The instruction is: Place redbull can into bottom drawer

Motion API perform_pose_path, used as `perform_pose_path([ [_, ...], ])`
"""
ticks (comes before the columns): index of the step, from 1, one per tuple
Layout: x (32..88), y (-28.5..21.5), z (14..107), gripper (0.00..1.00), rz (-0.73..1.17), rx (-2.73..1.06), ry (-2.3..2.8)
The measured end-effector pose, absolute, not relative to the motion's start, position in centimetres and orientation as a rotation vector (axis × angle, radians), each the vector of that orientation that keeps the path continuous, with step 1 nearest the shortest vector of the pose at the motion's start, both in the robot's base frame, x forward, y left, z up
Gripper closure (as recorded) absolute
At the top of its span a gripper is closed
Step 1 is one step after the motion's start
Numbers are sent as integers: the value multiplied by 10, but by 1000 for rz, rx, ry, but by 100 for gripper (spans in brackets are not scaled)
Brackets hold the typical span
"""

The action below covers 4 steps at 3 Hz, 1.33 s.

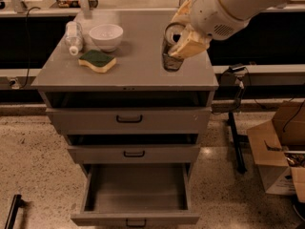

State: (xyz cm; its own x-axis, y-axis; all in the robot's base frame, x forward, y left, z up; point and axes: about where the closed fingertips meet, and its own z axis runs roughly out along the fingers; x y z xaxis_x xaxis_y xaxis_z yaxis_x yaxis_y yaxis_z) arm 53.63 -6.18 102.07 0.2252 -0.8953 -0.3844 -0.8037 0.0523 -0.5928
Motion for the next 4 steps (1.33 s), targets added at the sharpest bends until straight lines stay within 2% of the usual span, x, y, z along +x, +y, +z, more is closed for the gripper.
perform_pose_path([
  [3,534,-39,815,100,282,-1731,1694],
  [4,534,-39,814,100,283,-1731,1695],
])
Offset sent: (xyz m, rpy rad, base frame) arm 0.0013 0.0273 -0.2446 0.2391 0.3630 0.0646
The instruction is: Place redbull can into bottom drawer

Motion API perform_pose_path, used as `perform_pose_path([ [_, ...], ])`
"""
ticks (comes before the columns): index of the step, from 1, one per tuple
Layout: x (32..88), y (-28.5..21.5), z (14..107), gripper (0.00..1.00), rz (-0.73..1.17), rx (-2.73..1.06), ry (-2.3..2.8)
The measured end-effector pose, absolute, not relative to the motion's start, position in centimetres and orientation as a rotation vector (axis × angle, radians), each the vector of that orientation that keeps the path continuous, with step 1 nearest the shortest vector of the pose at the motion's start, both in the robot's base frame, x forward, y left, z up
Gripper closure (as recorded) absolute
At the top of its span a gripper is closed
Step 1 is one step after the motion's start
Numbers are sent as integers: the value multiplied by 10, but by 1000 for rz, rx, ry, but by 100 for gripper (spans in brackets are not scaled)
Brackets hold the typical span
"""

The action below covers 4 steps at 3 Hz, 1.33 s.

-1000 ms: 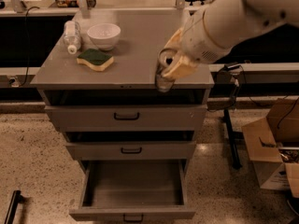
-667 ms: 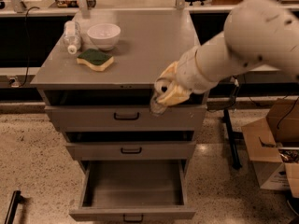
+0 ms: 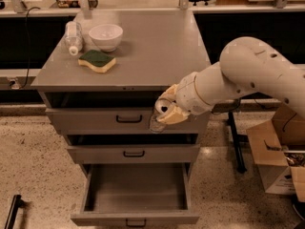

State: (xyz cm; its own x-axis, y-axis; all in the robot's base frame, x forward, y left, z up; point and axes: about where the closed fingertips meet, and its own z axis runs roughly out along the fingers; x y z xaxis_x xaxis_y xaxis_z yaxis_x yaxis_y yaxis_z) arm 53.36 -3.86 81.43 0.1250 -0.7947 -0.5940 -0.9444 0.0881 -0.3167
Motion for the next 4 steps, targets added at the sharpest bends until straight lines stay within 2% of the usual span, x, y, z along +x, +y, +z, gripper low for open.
perform_pose_path([
  [2,528,-38,670,100,400,-1766,1770],
  [3,528,-46,623,100,371,-1738,1716],
  [4,527,-46,623,100,373,-1740,1717],
])
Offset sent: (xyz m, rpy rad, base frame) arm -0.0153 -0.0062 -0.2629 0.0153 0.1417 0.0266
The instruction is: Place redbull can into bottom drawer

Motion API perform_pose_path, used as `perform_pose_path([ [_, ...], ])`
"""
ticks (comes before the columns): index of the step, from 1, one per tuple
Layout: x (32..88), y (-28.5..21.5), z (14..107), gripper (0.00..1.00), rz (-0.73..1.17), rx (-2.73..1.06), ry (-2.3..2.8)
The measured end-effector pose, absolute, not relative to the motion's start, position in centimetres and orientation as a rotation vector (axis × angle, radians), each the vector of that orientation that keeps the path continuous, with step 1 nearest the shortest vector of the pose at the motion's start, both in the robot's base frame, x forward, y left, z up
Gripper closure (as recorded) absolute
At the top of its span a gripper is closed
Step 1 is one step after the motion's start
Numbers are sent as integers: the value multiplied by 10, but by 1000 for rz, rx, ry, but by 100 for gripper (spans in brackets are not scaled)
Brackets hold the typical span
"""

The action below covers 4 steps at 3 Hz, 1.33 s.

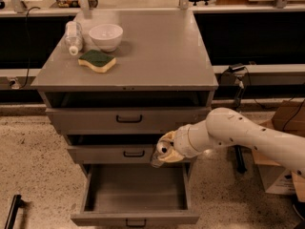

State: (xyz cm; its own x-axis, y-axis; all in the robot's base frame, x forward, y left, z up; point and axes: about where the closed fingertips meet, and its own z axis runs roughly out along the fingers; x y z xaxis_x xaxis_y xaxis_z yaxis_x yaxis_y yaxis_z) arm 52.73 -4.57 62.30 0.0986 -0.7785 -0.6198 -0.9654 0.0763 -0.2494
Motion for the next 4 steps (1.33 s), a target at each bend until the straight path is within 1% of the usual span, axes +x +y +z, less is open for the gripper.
perform_pose_path([
  [1,535,-53,592,100,388,-1739,1736],
  [3,545,-46,514,100,394,-1793,1712],
  [4,545,-45,511,100,398,-1794,1712],
])
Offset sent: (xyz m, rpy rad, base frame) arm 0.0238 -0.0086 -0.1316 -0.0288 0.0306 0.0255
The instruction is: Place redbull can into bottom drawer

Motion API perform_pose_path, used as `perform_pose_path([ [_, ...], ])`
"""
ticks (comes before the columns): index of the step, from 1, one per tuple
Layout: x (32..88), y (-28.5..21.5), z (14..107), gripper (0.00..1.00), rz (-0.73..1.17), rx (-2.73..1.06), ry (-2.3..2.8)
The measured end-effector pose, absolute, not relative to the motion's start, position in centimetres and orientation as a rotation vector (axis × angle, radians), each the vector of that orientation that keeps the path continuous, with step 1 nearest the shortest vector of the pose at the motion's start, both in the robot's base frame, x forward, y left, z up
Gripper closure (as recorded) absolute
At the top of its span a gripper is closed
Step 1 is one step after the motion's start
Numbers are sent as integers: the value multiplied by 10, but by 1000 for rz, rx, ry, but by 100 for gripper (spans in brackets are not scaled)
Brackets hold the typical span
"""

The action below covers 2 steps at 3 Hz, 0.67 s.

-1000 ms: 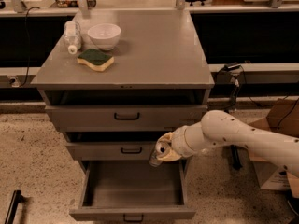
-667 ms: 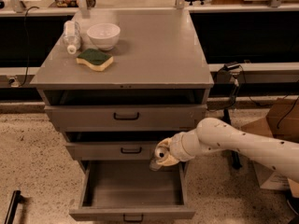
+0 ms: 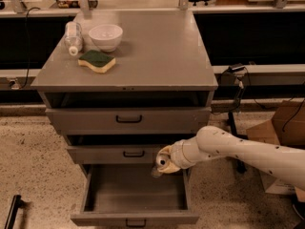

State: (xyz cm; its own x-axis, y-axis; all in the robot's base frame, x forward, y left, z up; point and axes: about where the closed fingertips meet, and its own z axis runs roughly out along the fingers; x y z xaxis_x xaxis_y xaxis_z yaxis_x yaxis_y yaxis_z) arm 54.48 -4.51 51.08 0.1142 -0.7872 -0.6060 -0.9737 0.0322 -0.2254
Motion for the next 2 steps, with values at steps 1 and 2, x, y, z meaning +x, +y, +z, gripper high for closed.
perform_pose_path([
  [1,549,-42,496,100,392,-1813,1719],
  [2,557,-46,455,100,352,-1845,1729],
])
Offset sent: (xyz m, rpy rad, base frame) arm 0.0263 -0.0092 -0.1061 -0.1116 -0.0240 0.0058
